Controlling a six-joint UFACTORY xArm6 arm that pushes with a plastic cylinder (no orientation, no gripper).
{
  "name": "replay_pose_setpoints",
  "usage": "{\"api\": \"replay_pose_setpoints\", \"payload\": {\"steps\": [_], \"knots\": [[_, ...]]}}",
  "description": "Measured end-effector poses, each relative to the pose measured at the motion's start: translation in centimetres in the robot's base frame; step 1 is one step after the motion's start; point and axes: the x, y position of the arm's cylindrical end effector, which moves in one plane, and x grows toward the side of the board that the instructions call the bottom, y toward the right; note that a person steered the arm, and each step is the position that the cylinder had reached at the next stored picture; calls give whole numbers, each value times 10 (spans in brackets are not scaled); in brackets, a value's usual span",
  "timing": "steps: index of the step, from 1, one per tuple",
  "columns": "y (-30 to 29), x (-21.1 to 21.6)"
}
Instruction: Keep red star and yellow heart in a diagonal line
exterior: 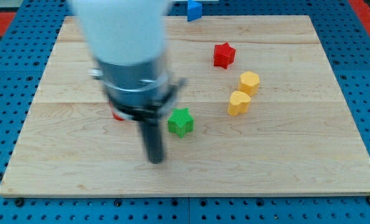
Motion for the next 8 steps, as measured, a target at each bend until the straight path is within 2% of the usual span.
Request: {"api": "replay_pose_setpoints", "payload": {"steps": [1,2,4,6,8], "knots": [[90,-33],[127,-65],[126,-145],[132,-188],[111,-254]]}}
